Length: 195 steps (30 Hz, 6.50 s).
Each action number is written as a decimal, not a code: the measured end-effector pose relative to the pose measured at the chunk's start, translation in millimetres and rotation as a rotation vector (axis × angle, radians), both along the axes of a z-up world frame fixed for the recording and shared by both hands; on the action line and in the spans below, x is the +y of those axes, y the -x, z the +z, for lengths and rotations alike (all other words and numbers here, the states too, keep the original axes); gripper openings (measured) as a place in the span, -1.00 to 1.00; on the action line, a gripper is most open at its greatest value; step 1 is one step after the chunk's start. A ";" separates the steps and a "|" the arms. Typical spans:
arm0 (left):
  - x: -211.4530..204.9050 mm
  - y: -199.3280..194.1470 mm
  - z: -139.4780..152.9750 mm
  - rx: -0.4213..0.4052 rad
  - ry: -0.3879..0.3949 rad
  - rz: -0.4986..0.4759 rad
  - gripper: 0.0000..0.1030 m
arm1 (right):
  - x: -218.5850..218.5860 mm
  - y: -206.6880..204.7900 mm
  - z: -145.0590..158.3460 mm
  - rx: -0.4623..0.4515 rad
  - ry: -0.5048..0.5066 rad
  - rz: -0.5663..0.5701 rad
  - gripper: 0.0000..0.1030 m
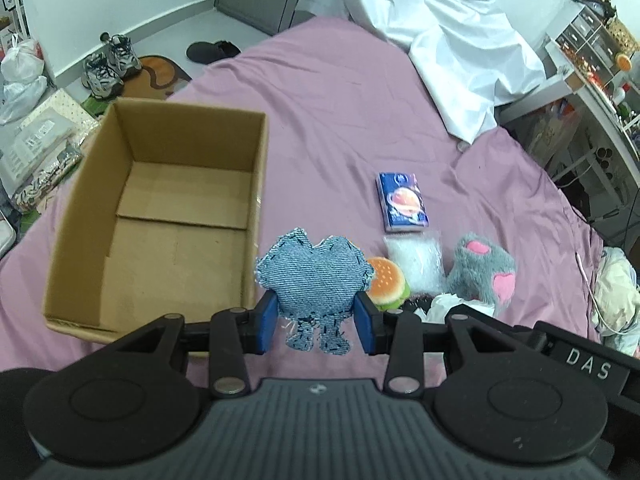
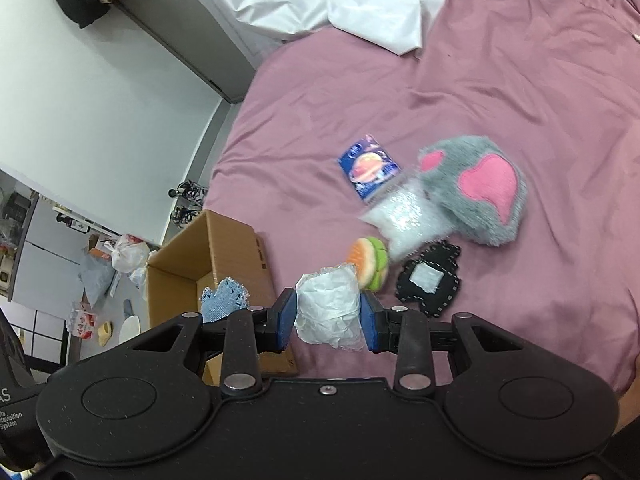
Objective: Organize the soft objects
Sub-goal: 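Carry both items over the cardboard box and open left gripper to drop denim plush, then open right gripper to drop white bundle into the box, then move both open grippers back toward the burger and black plushes, then close left gripper on burger plush while right gripper grasps black stitched plush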
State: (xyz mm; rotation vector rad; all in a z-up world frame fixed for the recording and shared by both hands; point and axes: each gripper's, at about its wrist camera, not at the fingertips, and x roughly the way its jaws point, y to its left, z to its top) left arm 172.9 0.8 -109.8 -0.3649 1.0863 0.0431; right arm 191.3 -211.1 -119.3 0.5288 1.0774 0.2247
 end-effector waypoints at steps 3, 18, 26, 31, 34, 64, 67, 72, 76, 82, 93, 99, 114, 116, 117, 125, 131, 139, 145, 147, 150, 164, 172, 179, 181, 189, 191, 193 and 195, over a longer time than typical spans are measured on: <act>12.7 1.0 5.0 -0.015 -0.003 0.020 -0.23 | 9.4 -1.4 6.4 -0.026 0.001 0.012 -0.34; 79.9 -2.7 17.7 -0.058 -0.014 0.128 -0.23 | 68.5 -14.8 21.8 -0.113 -0.004 0.121 -0.33; 114.4 -19.2 12.2 -0.050 -0.008 0.179 -0.23 | 101.2 -30.0 24.8 -0.129 -0.014 0.159 -0.33; 128.5 -34.6 3.4 -0.028 -0.009 0.192 -0.23 | 118.3 -39.5 24.3 -0.132 -0.024 0.177 -0.33; 134.1 -42.2 -2.8 -0.018 -0.021 0.194 -0.22 | 125.5 -44.8 23.5 -0.131 -0.028 0.181 -0.33; 162.0 -41.4 13.8 -0.004 -0.114 0.229 0.43 | 164.2 -69.2 10.6 -0.080 -0.043 0.204 -0.22; 163.5 -36.1 20.0 -0.012 -0.128 0.228 0.54 | 165.8 -67.5 15.0 -0.092 -0.036 0.221 0.16; 162.3 -29.4 26.2 -0.008 -0.161 0.226 0.62 | 155.7 -60.3 23.7 -0.105 -0.028 0.199 0.40; 156.9 -23.6 30.8 -0.016 -0.161 0.212 0.64 | 146.3 -53.5 28.9 -0.119 -0.003 0.180 0.59; 149.8 -11.1 39.1 -0.033 -0.153 0.210 0.78 | 134.1 -41.2 37.2 -0.137 0.034 0.182 0.78; 129.2 6.7 53.2 -0.097 -0.159 0.186 0.99 | 104.9 -17.3 58.0 -0.216 0.083 0.194 1.00; 119.5 14.2 61.2 -0.155 -0.128 0.198 0.99 | 86.4 -8.3 67.0 -0.245 0.096 0.184 1.00; 75.9 26.2 71.8 -0.237 -0.086 0.137 0.99 | 31.6 11.6 78.0 -0.288 0.140 0.140 1.00; 70.7 26.6 71.2 -0.232 -0.085 0.133 0.99 | 23.4 13.8 78.8 -0.294 0.145 0.136 1.00; 67.4 26.9 71.0 -0.227 -0.086 0.130 0.99 | 19.4 14.7 78.9 -0.295 0.148 0.134 1.00; 41.9 29.9 70.8 -0.200 -0.108 0.081 0.99 | -10.8 17.4 76.2 -0.286 0.156 0.112 1.00; 21.8 26.9 67.5 -0.168 -0.129 0.052 0.99 | -32.6 14.8 71.6 -0.270 0.154 0.098 1.00; 1.2 20.2 58.7 -0.123 -0.125 0.034 0.99 | -52.4 11.8 53.6 -0.210 0.136 0.077 1.00; -16.1 10.9 50.3 -0.093 -0.113 0.009 0.99 | -65.2 9.1 34.0 -0.163 0.090 0.063 1.00; -22.8 7.7 47.2 -0.089 -0.122 -0.003 0.99 | -68.4 7.7 26.7 -0.150 0.077 0.055 1.00; -31.3 2.5 40.7 -0.075 -0.126 -0.016 0.98 | -74.3 7.1 16.6 -0.137 0.064 0.025 0.99; -62.0 -32.4 -6.9 0.026 -0.092 -0.018 0.62 | -102.2 -15.0 -42.8 0.066 -0.188 -0.096 0.66; -73.3 -53.9 -37.0 0.092 -0.076 0.000 0.34 | -97.8 -30.5 -77.2 0.200 -0.201 -0.106 0.21; -83.7 -72.4 -59.7 0.126 -0.078 0.001 0.30 | -89.5 -40.9 -92.2 0.241 -0.195 -0.075 0.03; -86.2 -76.5 -66.2 0.138 -0.074 0.001 0.25 | -88.1 -43.4 -96.7 0.255 -0.195 -0.071 -0.02; -87.0 -86.0 -93.9 0.185 -0.036 0.031 0.18 | -84.6 -52.7 -108.0 0.279 -0.179 -0.055 -0.05; -85.9 -87.4 -97.4 0.188 -0.015 0.042 0.08 | -84.6 -54.4 -110.7 0.288 -0.179 -0.055 -0.05; -85.1 -89.5 -99.7 0.190 -0.002 0.048 -0.10 | -82.7 -55.5 -111.9 0.291 -0.180 -0.049 -0.05; -84.2 -90.5 -99.7 0.189 0.003 0.055 -0.18 | -78.5 -56.9 -111.8 0.286 -0.176 -0.027 -0.05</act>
